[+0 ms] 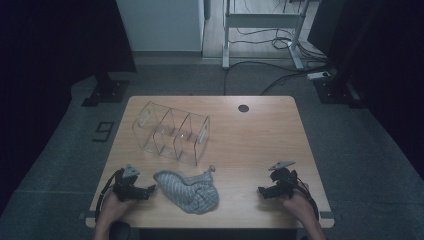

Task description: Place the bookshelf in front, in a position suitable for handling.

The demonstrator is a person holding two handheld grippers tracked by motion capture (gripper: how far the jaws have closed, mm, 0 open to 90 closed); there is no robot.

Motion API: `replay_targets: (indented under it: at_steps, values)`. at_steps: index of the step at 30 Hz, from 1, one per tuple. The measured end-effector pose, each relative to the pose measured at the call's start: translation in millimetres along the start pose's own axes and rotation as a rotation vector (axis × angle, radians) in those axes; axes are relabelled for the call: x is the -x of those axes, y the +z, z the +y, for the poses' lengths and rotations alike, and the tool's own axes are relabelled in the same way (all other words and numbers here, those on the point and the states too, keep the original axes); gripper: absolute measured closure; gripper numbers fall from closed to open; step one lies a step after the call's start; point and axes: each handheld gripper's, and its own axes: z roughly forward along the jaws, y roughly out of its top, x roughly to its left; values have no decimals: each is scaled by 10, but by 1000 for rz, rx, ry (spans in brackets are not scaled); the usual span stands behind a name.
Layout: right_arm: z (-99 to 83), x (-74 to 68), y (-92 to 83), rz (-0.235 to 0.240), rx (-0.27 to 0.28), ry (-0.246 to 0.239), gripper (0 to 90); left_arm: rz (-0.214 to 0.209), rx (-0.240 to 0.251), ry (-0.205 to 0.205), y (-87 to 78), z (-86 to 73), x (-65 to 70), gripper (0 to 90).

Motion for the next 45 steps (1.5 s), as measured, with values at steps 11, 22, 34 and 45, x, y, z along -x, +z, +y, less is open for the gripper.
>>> replay_targets:
  at_steps: [11,22,34,45]
  values:
    - [24,3,4,3,-17,-3,0,4,0,-4,5,5,5,0]
    - [58,1,9,-1,-42,-1,0,5,0,-5,7,8,5,0]
    - [76,1,-31,23,-39,-13,0,5,0,-6,8,9,6,0]
    - [194,-124,-203,43,31,-54,0,5,0,-6,8,9,6,0]
